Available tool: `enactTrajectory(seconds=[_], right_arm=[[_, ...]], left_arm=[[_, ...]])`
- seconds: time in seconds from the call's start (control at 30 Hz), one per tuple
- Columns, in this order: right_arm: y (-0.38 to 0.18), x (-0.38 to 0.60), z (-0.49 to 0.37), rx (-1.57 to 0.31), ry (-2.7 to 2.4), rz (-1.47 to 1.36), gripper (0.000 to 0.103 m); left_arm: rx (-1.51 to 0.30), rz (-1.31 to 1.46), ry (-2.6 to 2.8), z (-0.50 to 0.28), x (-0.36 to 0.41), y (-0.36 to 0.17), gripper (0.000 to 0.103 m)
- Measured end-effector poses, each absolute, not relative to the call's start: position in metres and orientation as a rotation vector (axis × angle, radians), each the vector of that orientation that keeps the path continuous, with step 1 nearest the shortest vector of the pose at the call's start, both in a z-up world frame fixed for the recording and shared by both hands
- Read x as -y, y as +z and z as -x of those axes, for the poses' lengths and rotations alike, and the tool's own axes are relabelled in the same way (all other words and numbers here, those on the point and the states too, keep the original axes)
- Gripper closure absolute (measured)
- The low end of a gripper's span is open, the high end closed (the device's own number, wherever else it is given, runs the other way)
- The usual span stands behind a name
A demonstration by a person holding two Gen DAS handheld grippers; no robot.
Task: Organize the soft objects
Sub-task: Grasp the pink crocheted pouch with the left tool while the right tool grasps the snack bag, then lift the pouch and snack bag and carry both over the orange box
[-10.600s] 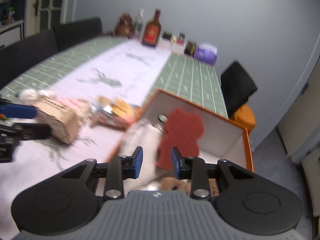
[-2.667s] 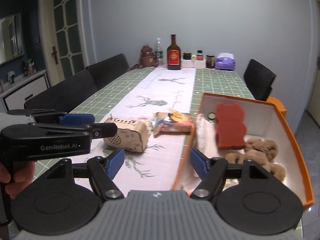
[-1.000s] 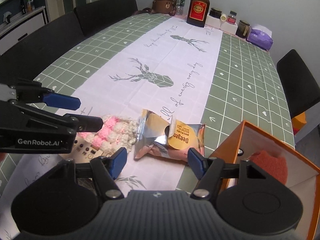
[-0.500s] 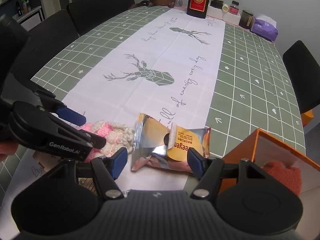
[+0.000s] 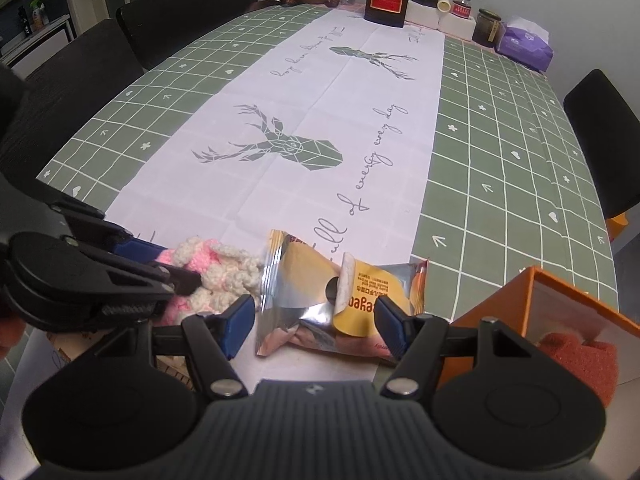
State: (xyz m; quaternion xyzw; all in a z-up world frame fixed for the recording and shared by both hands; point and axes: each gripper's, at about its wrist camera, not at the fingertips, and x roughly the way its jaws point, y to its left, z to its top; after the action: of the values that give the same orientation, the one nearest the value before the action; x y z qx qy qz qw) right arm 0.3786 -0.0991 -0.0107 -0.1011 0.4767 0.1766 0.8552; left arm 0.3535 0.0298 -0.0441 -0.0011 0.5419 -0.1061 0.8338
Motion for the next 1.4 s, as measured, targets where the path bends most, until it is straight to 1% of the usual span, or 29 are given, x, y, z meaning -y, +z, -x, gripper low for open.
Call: enactTrajectory(seconds=[0.2,0.27,0.33,0.47,0.5,0.7,0.77,0.8,1.1,1.17,1.2,1.23,1.4], right_arm=[[-0.017,0.085,-0.385,-0.989,0.35,0.287,0.039],[-0.022,0.08,-0.392,-1.007,0.334,0.296,0.036],[-0.028,0.076,-0.398,-1.031,0.326,0.3,0.027],[-0.039,0.069,-0.405,-1.079,0.299,0.3,0.027],[-0.041,0.068,-0.406,-1.083,0.293,0.304,0.025],[-0.053,0.06,-0.405,-1.09,0.263,0.363,0.026],[-0.056,0.059,-0.404,-1.083,0.251,0.38,0.031],[-0.056,0.059,-0.403,-1.076,0.243,0.388,0.036],[-0.05,0.061,-0.395,-1.045,0.252,0.408,0.052],[-0.046,0.061,-0.391,-1.028,0.258,0.408,0.059],[-0.043,0.061,-0.388,-1.013,0.263,0.413,0.068],[-0.038,0.059,-0.384,-0.987,0.264,0.433,0.072],[-0.016,0.061,-0.376,-0.966,0.313,0.377,0.078]], left_arm=[[-1.036,0.052,-0.132,-0.347,-0.051,-0.025,0.077],[-1.011,0.061,-0.114,-0.344,-0.056,-0.021,0.077],[-0.993,0.059,-0.097,-0.34,-0.059,-0.018,0.077],[-0.978,0.076,-0.089,-0.338,-0.065,-0.015,0.077],[-0.976,0.078,-0.09,-0.338,-0.065,-0.015,0.077],[-0.974,0.087,-0.107,-0.334,-0.063,-0.016,0.077],[-0.971,0.084,-0.111,-0.333,-0.062,-0.016,0.077],[-0.969,0.083,-0.113,-0.332,-0.062,-0.015,0.077],[-0.951,0.062,-0.104,-0.326,-0.059,-0.01,0.077],[-0.942,0.064,-0.104,-0.324,-0.06,-0.007,0.077],[-0.937,0.066,-0.103,-0.323,-0.061,-0.004,0.077],[-0.929,0.067,-0.1,-0.321,-0.062,-0.001,0.077],[-0.867,0.065,-0.078,-0.311,-0.065,0.019,0.077]])
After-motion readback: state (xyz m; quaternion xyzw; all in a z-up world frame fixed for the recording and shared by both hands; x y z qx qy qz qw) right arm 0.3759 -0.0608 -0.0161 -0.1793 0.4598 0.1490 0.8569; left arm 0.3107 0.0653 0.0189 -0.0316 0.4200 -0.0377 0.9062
